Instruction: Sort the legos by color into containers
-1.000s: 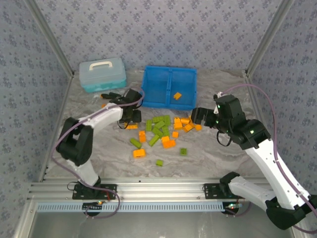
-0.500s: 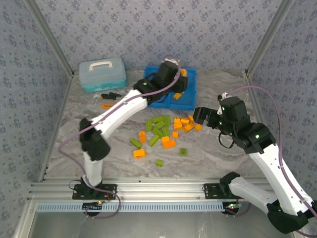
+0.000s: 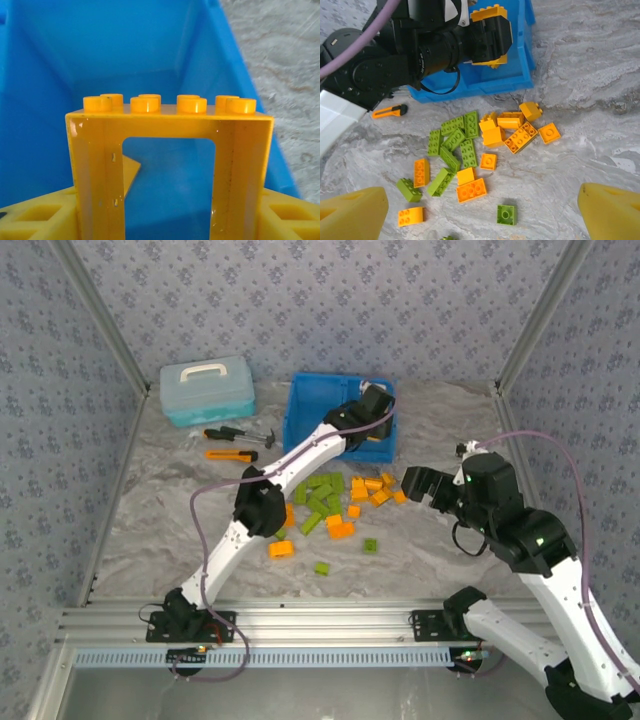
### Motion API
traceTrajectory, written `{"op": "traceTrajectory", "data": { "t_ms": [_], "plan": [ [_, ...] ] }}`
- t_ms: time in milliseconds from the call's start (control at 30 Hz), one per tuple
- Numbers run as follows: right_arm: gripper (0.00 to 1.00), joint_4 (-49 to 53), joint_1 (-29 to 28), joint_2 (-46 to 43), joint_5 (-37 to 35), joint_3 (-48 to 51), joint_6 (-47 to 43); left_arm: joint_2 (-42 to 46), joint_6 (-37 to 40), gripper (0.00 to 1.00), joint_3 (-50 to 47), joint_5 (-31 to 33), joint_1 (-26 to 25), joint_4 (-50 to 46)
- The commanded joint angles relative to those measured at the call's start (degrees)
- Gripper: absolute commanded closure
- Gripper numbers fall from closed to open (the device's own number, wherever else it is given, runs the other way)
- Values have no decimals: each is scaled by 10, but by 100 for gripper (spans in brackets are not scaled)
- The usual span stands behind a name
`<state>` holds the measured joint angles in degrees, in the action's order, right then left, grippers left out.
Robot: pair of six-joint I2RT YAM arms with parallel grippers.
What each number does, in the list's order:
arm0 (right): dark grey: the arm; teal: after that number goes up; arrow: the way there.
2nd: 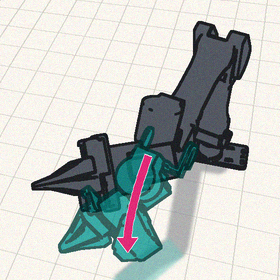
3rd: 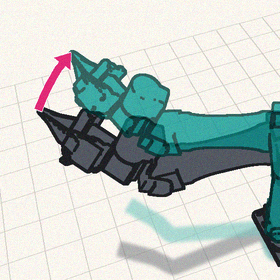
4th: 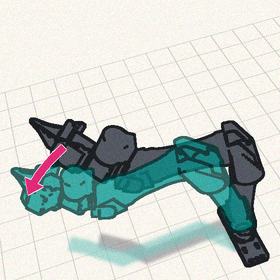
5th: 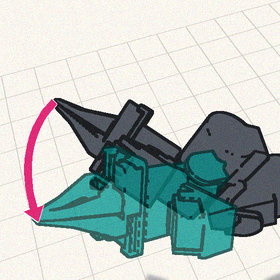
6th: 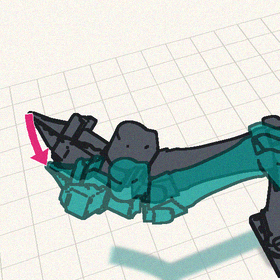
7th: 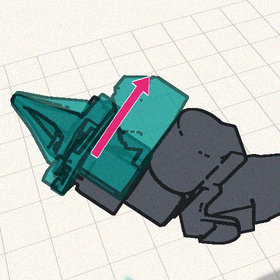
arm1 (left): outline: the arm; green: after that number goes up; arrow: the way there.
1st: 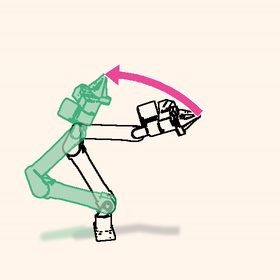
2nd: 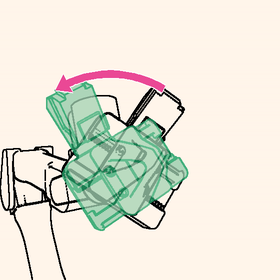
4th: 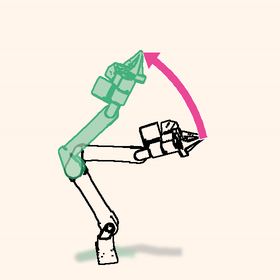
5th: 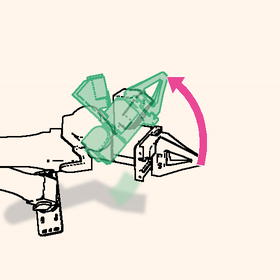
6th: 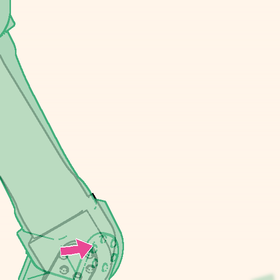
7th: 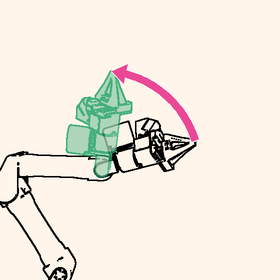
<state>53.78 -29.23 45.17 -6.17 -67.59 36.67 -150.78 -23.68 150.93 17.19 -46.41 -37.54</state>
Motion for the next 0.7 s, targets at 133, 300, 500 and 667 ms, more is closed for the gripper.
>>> {"op": "traceTrajectory", "data": {
  "t_ms": [133,300,500,667],
  "plan": [
    [0,7,4,14,-5,6,-2,55,-4,14,33,-19,3,16],
    [0,0,8,18,0,21,-2,119,-15,11,33,-2,2,-7],
    [0,-18,6,36,22,83,0,250,21,10,13,8,-14,-85],
    [0,-81,-20,113,100,132,-18,423,57,7,-199,-31,-16,-108]
  ]
}}
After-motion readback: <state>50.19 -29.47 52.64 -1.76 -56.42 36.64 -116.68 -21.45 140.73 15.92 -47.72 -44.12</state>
